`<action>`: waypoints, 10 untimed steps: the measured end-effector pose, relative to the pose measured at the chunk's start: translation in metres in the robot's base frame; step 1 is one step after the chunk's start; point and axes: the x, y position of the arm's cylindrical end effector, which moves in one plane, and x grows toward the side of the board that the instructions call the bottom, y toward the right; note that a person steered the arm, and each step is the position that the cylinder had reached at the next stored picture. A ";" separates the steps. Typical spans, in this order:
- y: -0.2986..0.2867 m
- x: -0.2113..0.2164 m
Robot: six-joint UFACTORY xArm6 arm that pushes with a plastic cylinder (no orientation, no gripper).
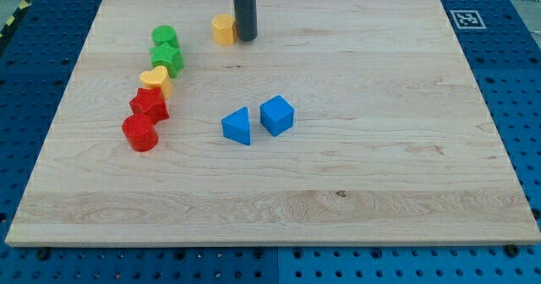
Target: Move yellow hexagon towards line of blocks
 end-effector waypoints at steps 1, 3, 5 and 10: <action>0.000 -0.007; -0.015 -0.007; -0.035 -0.007; -0.025 0.020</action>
